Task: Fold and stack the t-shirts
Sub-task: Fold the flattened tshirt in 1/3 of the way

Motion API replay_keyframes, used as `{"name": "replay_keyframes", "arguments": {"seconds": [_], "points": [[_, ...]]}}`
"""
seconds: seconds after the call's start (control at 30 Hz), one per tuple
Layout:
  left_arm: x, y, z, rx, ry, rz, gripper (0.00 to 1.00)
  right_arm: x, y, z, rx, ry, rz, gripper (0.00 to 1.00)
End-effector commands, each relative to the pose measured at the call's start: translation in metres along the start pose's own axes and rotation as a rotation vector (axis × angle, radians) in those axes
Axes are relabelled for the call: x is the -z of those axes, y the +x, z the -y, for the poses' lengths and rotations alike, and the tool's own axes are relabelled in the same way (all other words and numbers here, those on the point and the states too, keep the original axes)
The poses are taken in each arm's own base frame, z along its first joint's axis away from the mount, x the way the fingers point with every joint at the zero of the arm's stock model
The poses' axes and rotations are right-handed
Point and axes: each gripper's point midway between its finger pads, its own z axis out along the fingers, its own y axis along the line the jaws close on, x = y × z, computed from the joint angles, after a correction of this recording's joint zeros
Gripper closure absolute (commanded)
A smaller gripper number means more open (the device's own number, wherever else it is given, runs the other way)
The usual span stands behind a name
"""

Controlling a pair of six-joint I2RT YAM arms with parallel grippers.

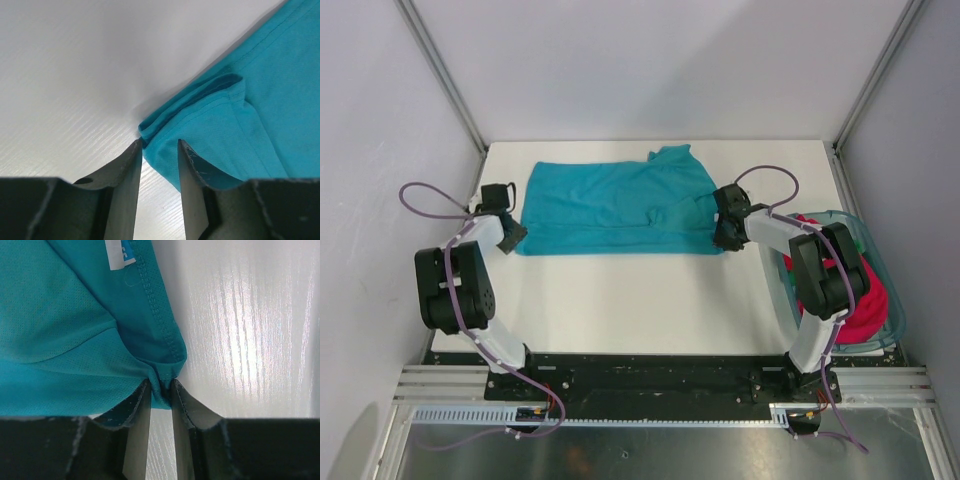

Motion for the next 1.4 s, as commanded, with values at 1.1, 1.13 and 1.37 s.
{"name": "replay_keyframes", "arguments": {"seconds": [1.1, 1.13, 1.37], "points": [[0.008, 0.01, -0.023, 0.006, -0.081, 0.007, 1.0, 0.025, 0.021, 0.031, -0.01, 0.058, -0.076, 1.0], [0.011, 0.013, -0.026, 0.009, -0.083, 0.005, 1.0, 0.029, 0.026, 0.034, -0.021, 0.054, -0.089, 1.0], [0.029, 0.042, -0.057, 0.02, -0.113, -0.02, 1.0, 0.052, 0.081, 0.048, -0.102, 0.024, -0.193, 1.0]]}}
